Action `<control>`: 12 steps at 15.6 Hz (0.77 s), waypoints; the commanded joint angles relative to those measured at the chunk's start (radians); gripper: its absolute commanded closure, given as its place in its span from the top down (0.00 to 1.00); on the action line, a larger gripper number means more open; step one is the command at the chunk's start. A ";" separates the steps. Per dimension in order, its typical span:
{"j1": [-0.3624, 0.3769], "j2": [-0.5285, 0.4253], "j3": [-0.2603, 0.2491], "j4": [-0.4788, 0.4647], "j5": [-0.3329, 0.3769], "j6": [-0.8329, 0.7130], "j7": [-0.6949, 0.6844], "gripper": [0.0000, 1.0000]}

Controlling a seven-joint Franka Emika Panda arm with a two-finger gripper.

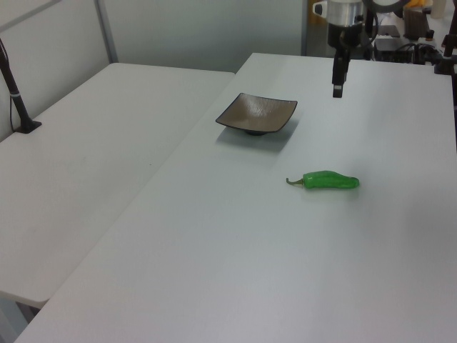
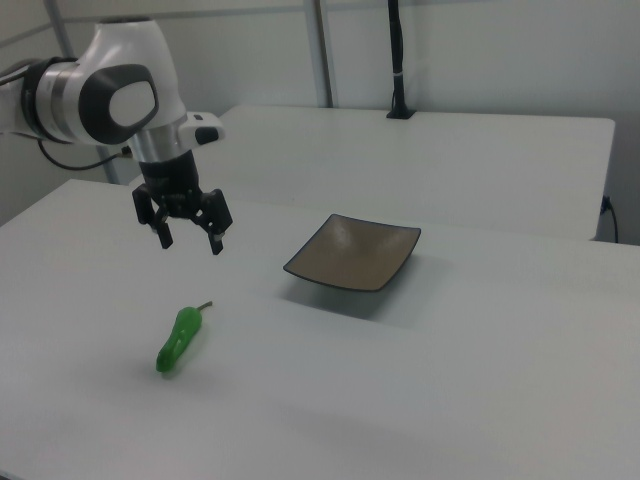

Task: Chili peppers are placed on a ceramic plate
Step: 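Move the open gripper over the green chili pepper and lower it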

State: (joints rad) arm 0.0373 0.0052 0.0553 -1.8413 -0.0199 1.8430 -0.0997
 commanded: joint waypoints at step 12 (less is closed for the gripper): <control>0.039 0.058 0.043 -0.213 0.043 0.228 -0.026 1.00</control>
State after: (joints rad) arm 0.0670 0.0470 0.0980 -2.0347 -0.0146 2.0393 -0.1111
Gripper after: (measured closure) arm 0.000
